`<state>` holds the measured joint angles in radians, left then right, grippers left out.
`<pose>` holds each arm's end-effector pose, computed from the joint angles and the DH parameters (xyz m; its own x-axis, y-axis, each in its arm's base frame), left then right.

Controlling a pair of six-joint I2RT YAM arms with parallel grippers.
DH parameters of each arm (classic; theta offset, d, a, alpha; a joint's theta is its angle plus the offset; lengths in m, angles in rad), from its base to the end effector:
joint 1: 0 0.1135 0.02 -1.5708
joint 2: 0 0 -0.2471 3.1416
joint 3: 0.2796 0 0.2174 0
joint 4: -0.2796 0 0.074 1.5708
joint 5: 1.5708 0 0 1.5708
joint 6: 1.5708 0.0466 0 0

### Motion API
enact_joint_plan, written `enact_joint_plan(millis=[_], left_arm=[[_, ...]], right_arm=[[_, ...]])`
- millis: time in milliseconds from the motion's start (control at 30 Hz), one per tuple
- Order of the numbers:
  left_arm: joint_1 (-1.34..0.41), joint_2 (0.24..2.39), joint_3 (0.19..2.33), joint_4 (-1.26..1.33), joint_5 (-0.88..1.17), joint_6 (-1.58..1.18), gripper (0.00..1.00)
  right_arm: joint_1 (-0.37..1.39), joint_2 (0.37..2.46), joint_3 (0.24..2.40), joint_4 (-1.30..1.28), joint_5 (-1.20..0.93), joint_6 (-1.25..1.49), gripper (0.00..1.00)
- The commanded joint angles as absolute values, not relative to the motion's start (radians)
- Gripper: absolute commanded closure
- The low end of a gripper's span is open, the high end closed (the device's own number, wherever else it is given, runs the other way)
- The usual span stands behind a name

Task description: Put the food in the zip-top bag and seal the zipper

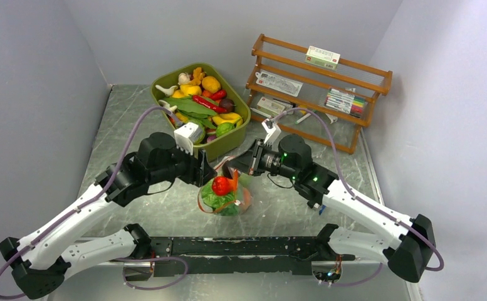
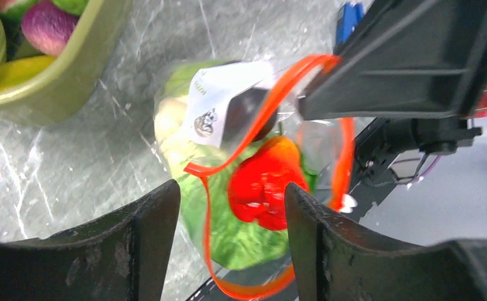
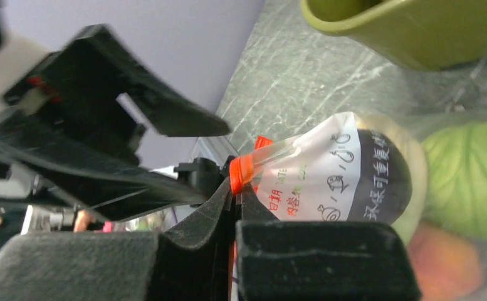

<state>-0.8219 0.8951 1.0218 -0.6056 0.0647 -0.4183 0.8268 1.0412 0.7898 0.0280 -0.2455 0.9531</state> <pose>0.1150 -0.1281 0.3367 -0.5994 0.0495 -0.7989 0.5762 0.7195 -0.3877 0.1466 0.1760 0.3065 -0.7996 0.2990 -0.5209 -0.3840 0.4124 0.8261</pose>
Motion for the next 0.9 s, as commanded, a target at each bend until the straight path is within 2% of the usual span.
enact_joint_plan(millis=[0, 133, 267, 367, 500, 700, 767, 867], left_arm=[[-0.826, 0.886, 0.978, -0.677, 0.114, -0.400, 0.37], [-0.826, 0.857, 0.859, -0.601, 0.138, -0.415, 0.30], [-0.826, 0.884, 0.768, -0.506, 0.060, -0.406, 0.32], [-0.825, 0.984, 0.751, -0.471, 0.012, -0.389, 0.34], [-0.825, 1.087, 0.780, -0.418, 0.101, -0.379, 0.33], [-0.827, 1.080, 0.722, -0.262, 0.175, -0.380, 0.33], [-0.826, 1.077, 0.715, -0.225, 0.195, -0.377, 0.37], [-0.827, 1.084, 0.717, -0.194, 0.178, -0.377, 0.52]], right_arm=[[0.822, 1.000, 0.853, 0.044, -0.403, 0.801, 1.00], [0.816, 1.039, 0.809, 0.008, -0.416, 0.822, 1.00], [0.796, 1.098, 0.774, -0.015, -0.402, 0.782, 1.00], [0.765, 1.120, 0.741, 0.041, -0.468, 0.806, 1.00], [0.753, 1.125, 0.743, 0.058, -0.495, 0.817, 1.00], [0.752, 1.109, 0.748, 0.073, -0.509, 0.827, 1.00], [0.752, 1.113, 0.744, 0.107, -0.533, 0.845, 1.00], [0.751, 1.126, 0.749, 0.132, -0.561, 0.862, 1.00]])
